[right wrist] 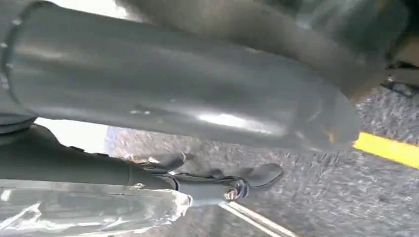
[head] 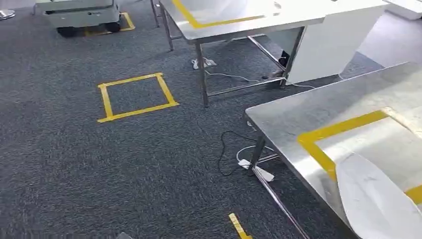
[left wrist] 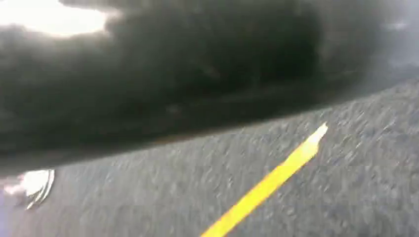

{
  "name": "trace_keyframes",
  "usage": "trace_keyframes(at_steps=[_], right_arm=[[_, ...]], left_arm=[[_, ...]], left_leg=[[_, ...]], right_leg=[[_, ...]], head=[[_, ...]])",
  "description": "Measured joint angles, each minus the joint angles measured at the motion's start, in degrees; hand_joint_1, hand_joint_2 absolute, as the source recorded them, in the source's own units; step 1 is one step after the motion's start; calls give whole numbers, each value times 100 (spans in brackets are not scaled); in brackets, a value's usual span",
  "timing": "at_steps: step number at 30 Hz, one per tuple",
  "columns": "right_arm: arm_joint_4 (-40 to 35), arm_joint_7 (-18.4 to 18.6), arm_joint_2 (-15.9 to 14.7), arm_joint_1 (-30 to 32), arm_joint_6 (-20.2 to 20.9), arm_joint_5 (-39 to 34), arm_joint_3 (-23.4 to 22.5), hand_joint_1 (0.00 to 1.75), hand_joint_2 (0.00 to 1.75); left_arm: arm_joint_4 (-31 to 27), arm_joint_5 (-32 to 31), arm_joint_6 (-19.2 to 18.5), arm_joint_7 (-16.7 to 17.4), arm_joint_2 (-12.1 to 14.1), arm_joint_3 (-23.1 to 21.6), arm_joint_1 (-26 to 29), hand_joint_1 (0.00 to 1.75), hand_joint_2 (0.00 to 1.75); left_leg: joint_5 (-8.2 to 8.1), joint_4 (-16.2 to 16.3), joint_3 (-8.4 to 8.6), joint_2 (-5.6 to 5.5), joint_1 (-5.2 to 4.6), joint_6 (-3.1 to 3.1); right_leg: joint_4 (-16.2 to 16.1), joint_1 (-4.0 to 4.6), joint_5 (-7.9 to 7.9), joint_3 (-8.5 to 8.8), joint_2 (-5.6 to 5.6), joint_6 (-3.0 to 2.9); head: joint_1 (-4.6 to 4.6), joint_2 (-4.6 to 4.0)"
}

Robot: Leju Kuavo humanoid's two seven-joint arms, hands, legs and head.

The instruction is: Take the parts from the cabinet and place them on the table.

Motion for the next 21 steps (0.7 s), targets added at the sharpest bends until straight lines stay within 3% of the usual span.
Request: trace_keyframes(at_steps=[1, 2, 3, 5, 6, 7, 8, 11, 12, 13, 14, 16, 17, 18, 19, 20, 21], right_arm=[[0, 9, 0, 2, -2, 2, 0, 0, 0], [0, 15, 0, -5, -2, 4, 0, 0, 0], [2, 17, 0, -10, -4, 13, 0, 0, 0], [2, 17, 2, -17, -2, 31, 0, 0, 0], [2, 17, 7, -17, -2, 37, 2, 0, 0], [2, 17, 7, -16, -2, 46, 2, 0, 0], [2, 17, 7, -21, -2, 48, 2, 0, 0], [2, 18, 18, -60, -2, 46, 2, 0, 0], [2, 17, 17, -75, -2, 46, 2, 0, 0], [2, 15, 17, -81, -2, 46, 2, 0, 0], [2, 15, 17, -71, -2, 46, 2, 0, 0], [2, 15, 17, -30, -2, 44, 2, 0, 0], [2, 15, 17, -18, -2, 39, 2, 0, 0], [2, 17, 17, -19, -2, 35, 2, 0, 0], [2, 17, 17, -28, -2, 24, 2, 0, 0], [2, 24, 17, -34, -2, 22, 2, 0, 0], [2, 35, 17, -38, -4, 22, 2, 0, 0]], left_arm=[[7, 35, -35, 55, -17, 31, 0, 0, 0], [15, 59, -90, 147, -37, 101, 17, 0, 0], [26, 92, -142, 236, -48, 153, 34, 0, 0], [37, 114, -210, 361, -65, 223, 47, 0, 0], [39, 131, -221, 398, -72, 247, 38, 0, 0], [41, 142, -260, 448, -85, 280, 12, 0, 0], [41, 157, -304, 503, -92, 319, -20, 0, 0], [55, 210, -328, 575, -120, 411, 27, 0, 0], [59, 212, -328, 579, -142, 433, 47, 0, 0], [59, 214, -328, 581, -149, 455, 44, 0, 0], [59, 221, -325, 583, -151, 472, 25, 0, 0], [59, 223, -358, 599, -159, 479, -1, 0, 0], [59, 240, -409, 645, -173, 485, 3, 0, 0], [59, 269, -444, 706, -184, 509, 9, 0, 0], [61, 297, -472, 758, -203, 535, 23, 0, 0], [61, 337, -498, 793, -223, 568, 28, 0, 0], [61, 343, -515, 830, -251, 601, 28, 0, 0]], left_leg=[[-93, 268, -134, 30, 13, -17], [-80, 406, -197, 51, 34, -41], [38, 291, -124, 62, 48, -53], [459, -478, 331, 144, 58, -54], [627, -927, 615, 330, 49, -31], [595, -1213, 780, 680, -10, -13], [567, -1240, 776, 603, -21, 81], [564, -1262, 772, 398, -43, 184], [587, -1286, 786, 334, -5, 218], [590, -1286, 782, 283, -1, 249], [595, -1285, 774, 213, -2, 288], [594, -1284, 764, 33, -12, 301], [594, -1283, 770, -60, -15, 301], [593, -1279, 777, -155, -14, 300], [592, -1278, 790, -233, -14, 298], [588, -1277, 806, -324, -11, 289], [581, -1272, 818, -403, -5, 272]], right_leg=[[0, 1, -12, 0, -82, 0], [2, 1, -26, 4, -191, 5], [2, 1, -35, 11, -259, 12], [4, 0, -65, 50, -411, 46], [4, 1, -86, 82, -480, 76], [32, 64, -135, 86, -549, 127], [38, 68, -165, 48, -612, 158], [15, 51, -209, 195, -819, 248], [90, 13, -291, 152, -586, 296], [336, 7, -466, 45, -242, 300], [748, 0, -690, -149, -83, 301], [1679, 4, -1049, -623, 36, 304], [1890, 4, -1044, -765, 48, 303], [1804, 4, -885, -776, 50, 299], [1505, -2, -638, -671, 54, 289], [1011, -14, -330, -466, 89, 284], [493, -36, -61, -247, 242, 279]], head=[[11, 0], [0, 0], [2, 0], [-2, 0], [0, 0], [-4, 0], [16, 0], [33, 0], [33, 2], [74, 0], [88, 2], [99, 2], [105, 2], [107, 2], [107, 2], [105, 2], [107, 2]])
